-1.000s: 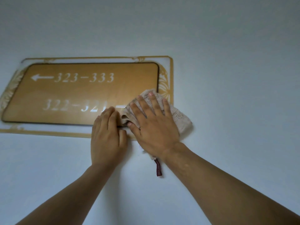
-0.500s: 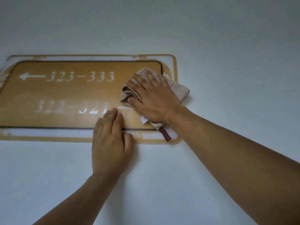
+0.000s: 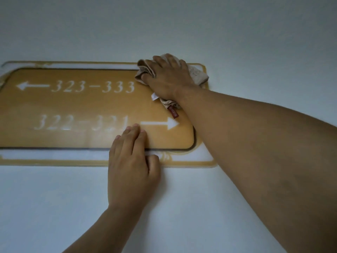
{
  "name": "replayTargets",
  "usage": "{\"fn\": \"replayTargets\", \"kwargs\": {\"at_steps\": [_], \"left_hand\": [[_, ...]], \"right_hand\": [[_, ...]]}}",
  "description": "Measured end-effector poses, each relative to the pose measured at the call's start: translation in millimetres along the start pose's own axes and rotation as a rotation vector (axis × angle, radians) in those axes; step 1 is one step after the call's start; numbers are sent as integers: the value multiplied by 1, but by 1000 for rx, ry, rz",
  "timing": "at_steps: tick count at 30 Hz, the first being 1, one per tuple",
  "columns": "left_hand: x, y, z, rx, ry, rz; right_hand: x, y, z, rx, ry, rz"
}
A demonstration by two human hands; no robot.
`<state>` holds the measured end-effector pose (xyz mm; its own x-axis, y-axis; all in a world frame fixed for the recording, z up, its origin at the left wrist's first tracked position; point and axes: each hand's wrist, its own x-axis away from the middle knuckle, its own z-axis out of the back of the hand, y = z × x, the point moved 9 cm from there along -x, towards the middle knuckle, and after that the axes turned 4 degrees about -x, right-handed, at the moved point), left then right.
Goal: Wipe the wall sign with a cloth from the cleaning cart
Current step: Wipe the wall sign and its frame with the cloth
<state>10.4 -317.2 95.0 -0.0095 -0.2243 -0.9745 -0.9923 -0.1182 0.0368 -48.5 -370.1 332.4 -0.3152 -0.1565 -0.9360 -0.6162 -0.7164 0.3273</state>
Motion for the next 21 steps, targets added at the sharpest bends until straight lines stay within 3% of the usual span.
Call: {"fn": "replayTargets", "kwargs": {"at_steps": [21], "left_hand": [[1, -2, 5, 74, -7, 10]], "right_hand": [[22, -10, -1, -24, -29, 29]]}}
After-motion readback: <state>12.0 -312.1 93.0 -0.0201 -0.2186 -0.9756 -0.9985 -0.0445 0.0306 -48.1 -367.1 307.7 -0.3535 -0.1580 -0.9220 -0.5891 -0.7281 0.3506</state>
